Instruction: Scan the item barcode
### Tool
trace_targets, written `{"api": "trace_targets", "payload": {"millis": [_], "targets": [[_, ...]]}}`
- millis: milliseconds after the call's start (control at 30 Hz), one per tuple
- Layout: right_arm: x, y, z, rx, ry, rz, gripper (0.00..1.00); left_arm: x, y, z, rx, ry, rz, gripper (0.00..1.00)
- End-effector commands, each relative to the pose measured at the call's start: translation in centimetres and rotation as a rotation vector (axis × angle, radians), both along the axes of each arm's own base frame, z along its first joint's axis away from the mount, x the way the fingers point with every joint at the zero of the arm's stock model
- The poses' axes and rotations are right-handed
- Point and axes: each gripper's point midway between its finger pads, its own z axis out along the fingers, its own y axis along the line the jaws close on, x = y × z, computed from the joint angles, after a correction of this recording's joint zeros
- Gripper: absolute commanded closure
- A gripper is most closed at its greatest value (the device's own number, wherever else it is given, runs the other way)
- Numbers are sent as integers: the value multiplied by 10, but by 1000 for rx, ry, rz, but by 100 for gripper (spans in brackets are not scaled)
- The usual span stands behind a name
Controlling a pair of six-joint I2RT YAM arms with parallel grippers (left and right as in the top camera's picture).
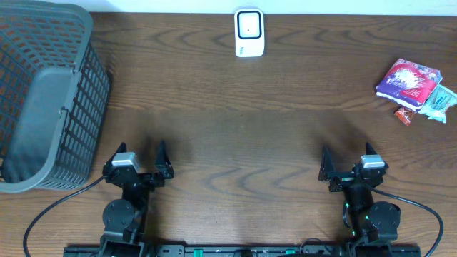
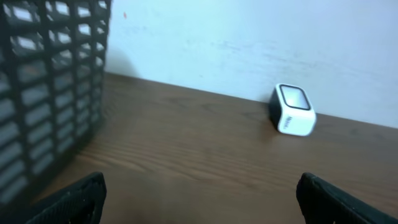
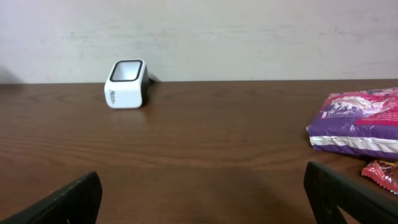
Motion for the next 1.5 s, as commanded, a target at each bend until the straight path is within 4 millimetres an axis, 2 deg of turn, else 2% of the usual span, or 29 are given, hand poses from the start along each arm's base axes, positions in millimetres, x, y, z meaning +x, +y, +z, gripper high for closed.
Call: {"api": "trace_targets", "payload": {"millis": [0,67,200,1467], "targets": [[0,-3,0,-5,-2,-13,1,-2,3,4,113,-24,-7,2],[0,-3,0,-5,-2,-13,1,-3,4,0,148,-10,-23,2],[0,-3,0,-5,-2,-13,1,-6,12,-27,161,100,-6,2],[0,-3,0,-5,-2,-13,1,-5,12,-26,204,95,-15,2]]}}
